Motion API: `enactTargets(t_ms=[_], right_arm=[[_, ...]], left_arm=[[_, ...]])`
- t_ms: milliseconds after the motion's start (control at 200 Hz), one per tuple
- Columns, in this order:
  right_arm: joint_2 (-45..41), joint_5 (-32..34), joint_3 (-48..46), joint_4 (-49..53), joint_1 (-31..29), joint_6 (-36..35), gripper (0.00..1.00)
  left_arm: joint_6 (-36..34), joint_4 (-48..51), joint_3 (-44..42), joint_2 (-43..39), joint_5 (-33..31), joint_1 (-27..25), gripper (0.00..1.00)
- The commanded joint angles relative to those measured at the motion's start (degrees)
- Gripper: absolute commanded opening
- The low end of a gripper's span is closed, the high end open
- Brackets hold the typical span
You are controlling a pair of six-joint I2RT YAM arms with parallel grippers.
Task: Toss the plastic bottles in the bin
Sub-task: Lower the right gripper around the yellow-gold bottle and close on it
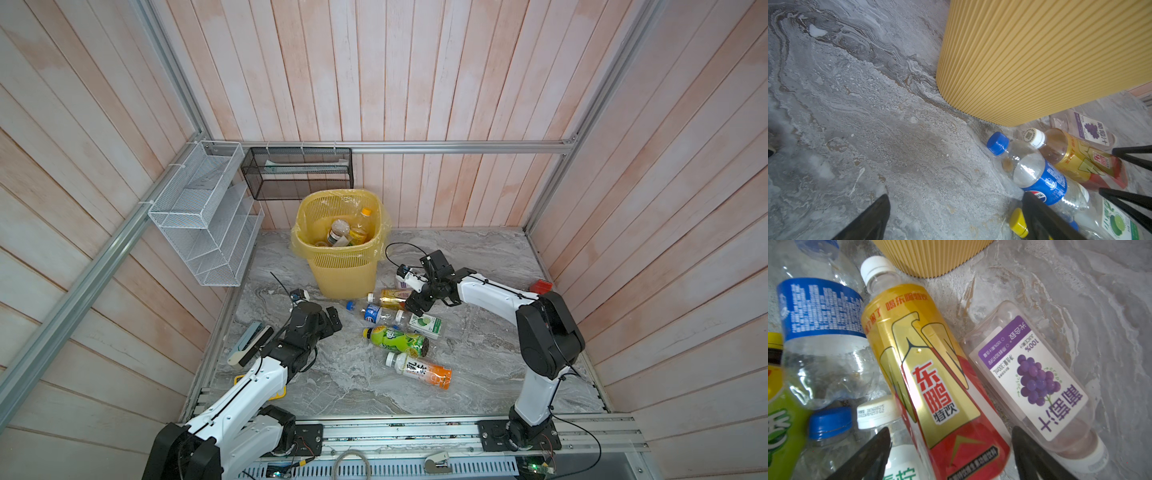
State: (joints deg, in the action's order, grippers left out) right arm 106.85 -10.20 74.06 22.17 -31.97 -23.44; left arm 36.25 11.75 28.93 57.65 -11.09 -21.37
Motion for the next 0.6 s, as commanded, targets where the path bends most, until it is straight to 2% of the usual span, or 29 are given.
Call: enactTargets(t_ms=[0,190,325,595], right_arm=[[2.27,-0.84,2.77,1.58,-0.21,-2.46,0.90],[4.52,-2.10,4.04,2.55,-0.29,-4.53,0.84],[5.82,-2.91,4.86,3.65,-0.29,-5.92,0.72],[6.03,-5.06,4.20,4.47,-0.32,-7.92,0.73]], left_arm=[[-0.16,0.81,-0.72,0.25,0.98,0.55,1.00],[-0.30,1.18,-0.73,0.40,1.15,0.85,1.00],[-0.30,1.26,-0.80,0.63,1.09,1.09,1.00],[-0.14,1.06,-0.63,1.24,1.49,1.30,1.00]])
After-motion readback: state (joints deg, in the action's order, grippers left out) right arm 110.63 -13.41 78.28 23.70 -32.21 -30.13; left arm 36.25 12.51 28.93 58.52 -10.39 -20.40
